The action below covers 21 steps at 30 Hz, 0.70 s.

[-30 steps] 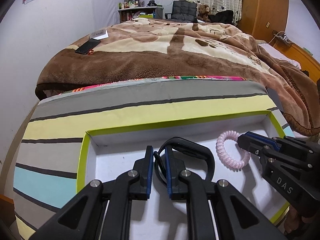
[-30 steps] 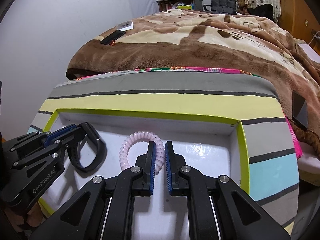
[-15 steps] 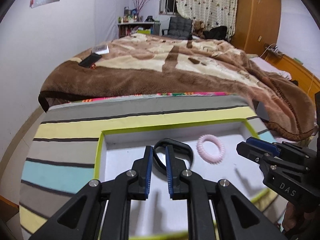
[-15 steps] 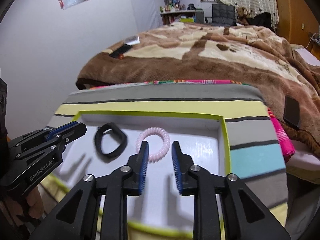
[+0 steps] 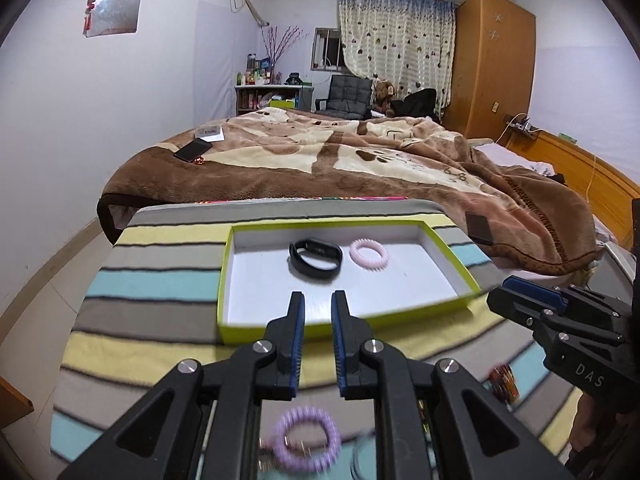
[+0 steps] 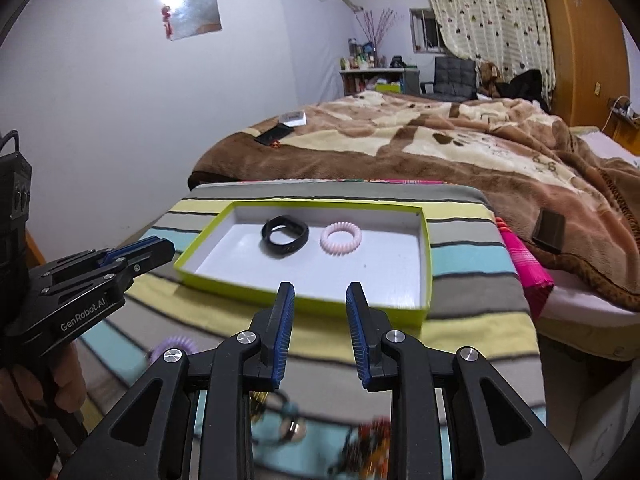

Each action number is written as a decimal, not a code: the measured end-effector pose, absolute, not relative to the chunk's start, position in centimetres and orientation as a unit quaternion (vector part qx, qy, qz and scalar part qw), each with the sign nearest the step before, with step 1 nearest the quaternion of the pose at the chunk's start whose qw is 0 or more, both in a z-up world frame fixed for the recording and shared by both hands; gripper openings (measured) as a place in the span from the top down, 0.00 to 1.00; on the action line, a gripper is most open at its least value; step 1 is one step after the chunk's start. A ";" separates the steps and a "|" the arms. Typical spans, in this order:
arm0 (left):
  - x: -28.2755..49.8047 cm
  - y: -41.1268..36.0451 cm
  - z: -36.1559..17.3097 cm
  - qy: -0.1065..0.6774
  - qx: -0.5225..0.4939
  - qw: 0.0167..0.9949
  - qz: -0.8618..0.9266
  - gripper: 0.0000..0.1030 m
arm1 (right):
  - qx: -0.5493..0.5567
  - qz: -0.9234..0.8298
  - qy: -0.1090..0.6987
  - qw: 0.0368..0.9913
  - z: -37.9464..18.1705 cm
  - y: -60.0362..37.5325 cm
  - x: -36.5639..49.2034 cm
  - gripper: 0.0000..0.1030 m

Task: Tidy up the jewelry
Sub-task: 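Open both grippers to drop the band and coil in the tray, then withdraw, then move the left gripper to the lavender coil while the right gripper moves to the dark beaded bracelet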

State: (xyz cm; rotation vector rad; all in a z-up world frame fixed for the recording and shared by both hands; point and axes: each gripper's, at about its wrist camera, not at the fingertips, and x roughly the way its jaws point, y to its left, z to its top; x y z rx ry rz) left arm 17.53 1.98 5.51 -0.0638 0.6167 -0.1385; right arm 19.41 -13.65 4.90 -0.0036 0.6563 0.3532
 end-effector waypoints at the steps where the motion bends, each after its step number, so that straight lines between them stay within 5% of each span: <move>1: 16.8 2.1 5.5 0.300 -0.032 0.951 -0.068 0.86 | -0.002 0.173 0.317 0.932 4.9 -13.7 18.7 0.73; 21: 5.3 2.7 3.8 0.275 -0.026 0.959 -0.059 0.74 | 0.000 0.164 0.305 0.938 3.2 -15.1 7.8 0.70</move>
